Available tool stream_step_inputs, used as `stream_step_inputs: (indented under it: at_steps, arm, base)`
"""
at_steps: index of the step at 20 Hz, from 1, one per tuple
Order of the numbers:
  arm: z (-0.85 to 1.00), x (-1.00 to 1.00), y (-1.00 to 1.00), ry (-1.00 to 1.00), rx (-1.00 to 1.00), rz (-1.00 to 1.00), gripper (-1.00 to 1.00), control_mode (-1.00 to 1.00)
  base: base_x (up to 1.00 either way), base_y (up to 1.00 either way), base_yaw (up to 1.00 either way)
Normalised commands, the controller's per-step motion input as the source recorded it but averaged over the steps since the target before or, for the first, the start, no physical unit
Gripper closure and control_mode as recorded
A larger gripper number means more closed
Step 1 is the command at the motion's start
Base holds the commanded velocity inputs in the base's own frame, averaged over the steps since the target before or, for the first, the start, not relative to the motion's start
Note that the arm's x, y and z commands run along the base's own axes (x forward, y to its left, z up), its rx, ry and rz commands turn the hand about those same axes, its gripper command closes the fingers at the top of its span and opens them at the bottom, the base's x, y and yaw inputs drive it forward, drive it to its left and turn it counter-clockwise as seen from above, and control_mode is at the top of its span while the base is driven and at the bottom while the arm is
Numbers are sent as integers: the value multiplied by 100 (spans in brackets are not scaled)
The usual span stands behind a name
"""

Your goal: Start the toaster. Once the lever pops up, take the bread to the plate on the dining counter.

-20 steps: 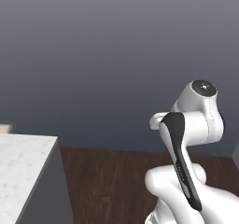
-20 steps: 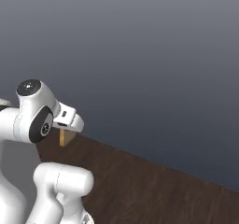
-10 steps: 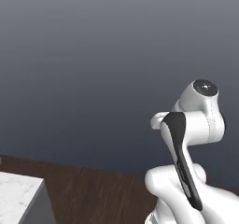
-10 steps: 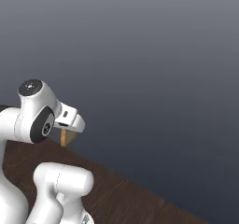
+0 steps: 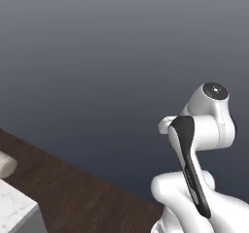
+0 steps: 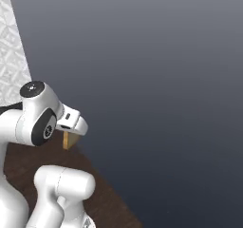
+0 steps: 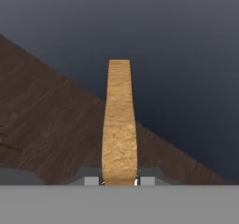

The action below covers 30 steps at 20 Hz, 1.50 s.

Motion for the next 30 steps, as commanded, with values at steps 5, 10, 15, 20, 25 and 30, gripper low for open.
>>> stream_step_inputs:
  at_steps: [5,10,15,20,25,30]
  arm:
    - [0,0,0,0,0,0,100,100]
    - [0,0,0,0,0,0,100,100]
    - [0,0,0,0,0,0,100,100]
    - [0,0,0,0,0,0,100,100]
    - [0,0,0,0,0,0,100,100]
    - [0,0,0,0,0,0,100,100]
  base:
    - [89,-33,75]
    - [72,-37,73]
    - [77,-1,70]
    - [96,-5,63]
    - [100,-53,40]
    - [99,-55,49]
